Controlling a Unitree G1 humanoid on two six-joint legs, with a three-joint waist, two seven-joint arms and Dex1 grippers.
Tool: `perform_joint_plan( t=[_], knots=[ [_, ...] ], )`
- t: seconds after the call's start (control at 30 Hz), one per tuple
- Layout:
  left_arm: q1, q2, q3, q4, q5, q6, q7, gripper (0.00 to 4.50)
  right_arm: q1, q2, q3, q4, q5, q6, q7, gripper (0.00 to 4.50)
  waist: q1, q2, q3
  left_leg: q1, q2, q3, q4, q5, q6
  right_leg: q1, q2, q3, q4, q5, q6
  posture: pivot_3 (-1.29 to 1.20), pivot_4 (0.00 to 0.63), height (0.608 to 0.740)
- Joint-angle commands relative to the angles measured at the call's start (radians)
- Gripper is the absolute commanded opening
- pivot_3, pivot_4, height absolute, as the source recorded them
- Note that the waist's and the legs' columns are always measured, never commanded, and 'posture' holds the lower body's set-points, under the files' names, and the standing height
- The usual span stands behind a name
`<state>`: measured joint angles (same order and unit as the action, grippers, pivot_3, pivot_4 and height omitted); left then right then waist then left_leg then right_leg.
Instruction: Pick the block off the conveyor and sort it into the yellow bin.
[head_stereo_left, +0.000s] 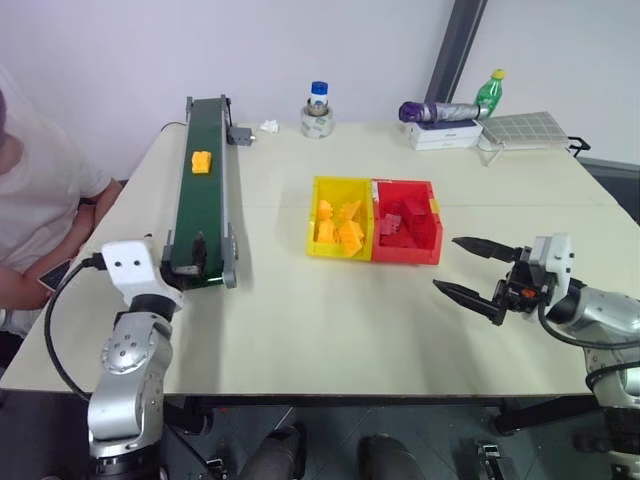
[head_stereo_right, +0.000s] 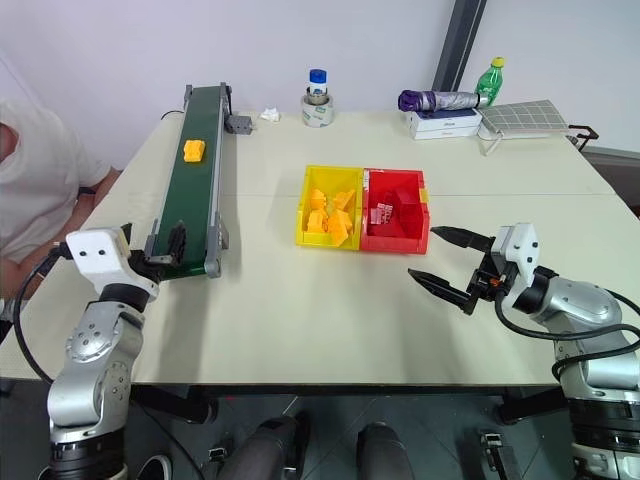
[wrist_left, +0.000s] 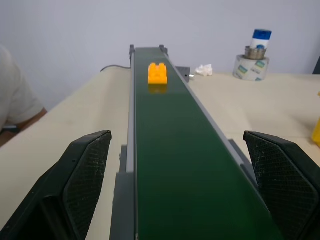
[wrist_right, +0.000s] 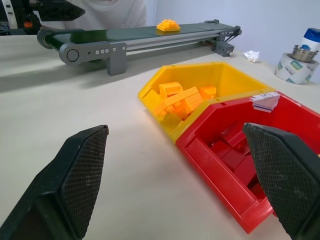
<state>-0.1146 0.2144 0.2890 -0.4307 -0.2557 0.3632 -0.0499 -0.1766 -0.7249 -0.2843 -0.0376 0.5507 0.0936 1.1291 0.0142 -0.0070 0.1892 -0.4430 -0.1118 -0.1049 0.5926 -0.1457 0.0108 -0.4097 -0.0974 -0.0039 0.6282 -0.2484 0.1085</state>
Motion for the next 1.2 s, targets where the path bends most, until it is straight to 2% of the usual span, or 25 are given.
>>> perform_joint_plan(
  t=[0.03,0.2,0.37,0.53,0.7,0.97,1.1,1.2],
  knots=[
    [-0.005,0.003,0.004,-0.013,0.001,-0.008,0.003,4.46,-0.014,-0.004,-0.016,-0.014,0.006,-0.016,-0.002,4.5,0.0,0.0,0.0,0.0,0.0,0.0,0.0,0.0,0.0,0.0,0.0,0.0,0.0,0.0,0.0,0.0,0.15,0.74],
    [0.0,-0.012,0.006,-0.012,-0.005,0.003,0.013,4.46,-0.01,-0.005,-0.017,-0.018,0.007,-0.016,-0.005,4.5,0.0,0.0,0.0,0.0,0.0,0.0,0.0,0.0,0.0,0.0,0.0,0.0,0.0,0.0,0.0,0.0,0.15,0.74],
    [-0.033,-0.002,0.02,0.004,-0.013,0.088,0.04,4.46,-0.015,0.0,-0.01,-0.018,0.005,-0.016,-0.007,4.5,0.0,0.0,0.0,0.0,0.0,0.0,0.0,0.0,0.0,0.0,0.0,0.0,0.0,0.0,0.0,0.0,0.15,0.74],
    [-0.138,0.036,0.027,0.018,-0.027,0.217,0.065,4.46,-0.02,0.005,-0.004,-0.021,0.006,-0.015,-0.011,4.5,0.001,0.0,0.0,0.0,0.0,0.0,0.0,0.0,0.0,0.0,0.0,0.0,0.0,0.0,0.0,0.0,0.15,0.74],
    [-0.281,0.118,0.03,0.111,-0.037,0.352,0.041,4.46,-0.022,0.007,0.002,-0.024,0.006,-0.013,-0.014,4.5,-0.001,0.0,0.0,0.0,0.0,0.0,0.001,0.0,0.0,0.0,0.001,-0.001,0.001,0.0,0.0,0.0,0.15,0.74],
    [-0.458,0.177,0.03,0.307,-0.038,0.339,-0.005,4.46,-0.01,0.009,0.003,-0.042,0.009,-0.008,-0.026,4.5,0.0,0.0,0.0,0.0,0.0,0.0,0.0,0.0,0.0,-0.001,0.001,0.0,0.001,0.0,0.001,0.0,0.15,0.74],
    [-0.476,0.212,-0.014,0.35,-0.015,0.354,-0.042,4.46,0.005,0.007,-0.004,-0.054,0.012,-0.006,-0.032,4.5,-0.001,0.0,0.0,0.0,0.0,0.0,0.001,0.0,0.0,-0.001,0.001,0.0,0.001,0.001,0.001,0.0,0.15,0.74],
    [-0.481,0.199,-0.018,0.376,-0.022,0.345,-0.05,4.46,0.016,0.007,-0.008,-0.063,0.015,-0.005,-0.038,4.5,-0.001,0.0,0.0,0.0,0.0,0.0,0.0,0.0,0.0,-0.001,0.001,0.0,0.001,0.001,0.001,0.0,0.15,0.74]
  ],
)
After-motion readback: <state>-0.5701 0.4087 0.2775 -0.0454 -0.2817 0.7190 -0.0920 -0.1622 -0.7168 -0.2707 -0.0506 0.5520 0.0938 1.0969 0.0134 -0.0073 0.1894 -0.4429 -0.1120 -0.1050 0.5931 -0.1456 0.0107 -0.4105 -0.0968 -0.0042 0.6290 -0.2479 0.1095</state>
